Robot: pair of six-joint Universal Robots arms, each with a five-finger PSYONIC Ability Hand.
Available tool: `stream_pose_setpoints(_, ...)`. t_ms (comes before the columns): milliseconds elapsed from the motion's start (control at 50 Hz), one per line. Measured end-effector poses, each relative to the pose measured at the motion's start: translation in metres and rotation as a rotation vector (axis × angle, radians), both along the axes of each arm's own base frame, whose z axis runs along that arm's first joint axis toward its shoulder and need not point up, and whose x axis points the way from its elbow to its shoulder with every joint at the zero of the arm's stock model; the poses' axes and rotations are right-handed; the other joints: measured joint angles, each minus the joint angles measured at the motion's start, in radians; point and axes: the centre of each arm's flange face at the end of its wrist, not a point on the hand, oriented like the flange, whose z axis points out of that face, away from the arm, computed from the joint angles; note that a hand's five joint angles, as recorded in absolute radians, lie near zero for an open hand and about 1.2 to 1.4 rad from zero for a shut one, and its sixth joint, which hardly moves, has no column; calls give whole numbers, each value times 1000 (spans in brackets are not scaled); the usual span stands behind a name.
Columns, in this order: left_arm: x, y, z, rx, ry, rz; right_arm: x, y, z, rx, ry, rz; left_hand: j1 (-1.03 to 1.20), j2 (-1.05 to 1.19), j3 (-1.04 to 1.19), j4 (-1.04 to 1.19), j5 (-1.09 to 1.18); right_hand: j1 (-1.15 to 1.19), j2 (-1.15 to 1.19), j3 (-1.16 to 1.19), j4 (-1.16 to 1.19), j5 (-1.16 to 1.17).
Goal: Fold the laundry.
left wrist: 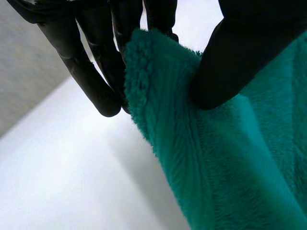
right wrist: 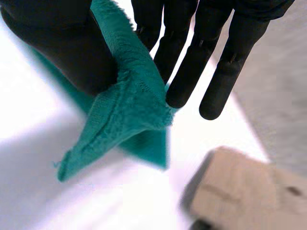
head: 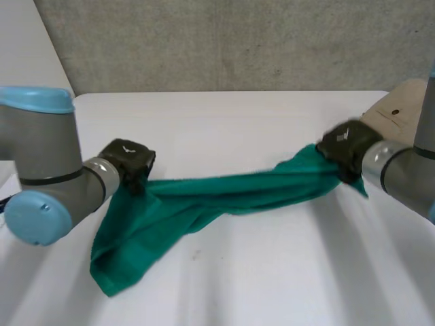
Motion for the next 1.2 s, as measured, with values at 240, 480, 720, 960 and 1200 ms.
stream_pose_setpoints(240,-19,-61,43,-221,73,27,22,-30,5,-166,-4,20,0,0,0,0,0,0,0,1,0,0)
stream_pose_setpoints(480,-10,-80,251,-1053,595,78,28,-104,156,-990,-735,-75,0,2,3,3,15,0,0,6,6,7)
stream_pose_setpoints(720,2,-88,219,-905,654,63,23,-104,142,-941,-854,-51,0,2,3,3,15,-1,0,6,6,7)
stream_pose_setpoints(960,11,-66,34,-321,317,60,28,-71,-9,-310,-525,-40,0,3,3,3,25,-1,0,6,6,22)
stream_pose_setpoints(1200,28,-42,-46,-163,-118,-23,19,-22,-93,-10,-266,-28,-370,-396,-378,-394,-340,-1,0,6,6,22)
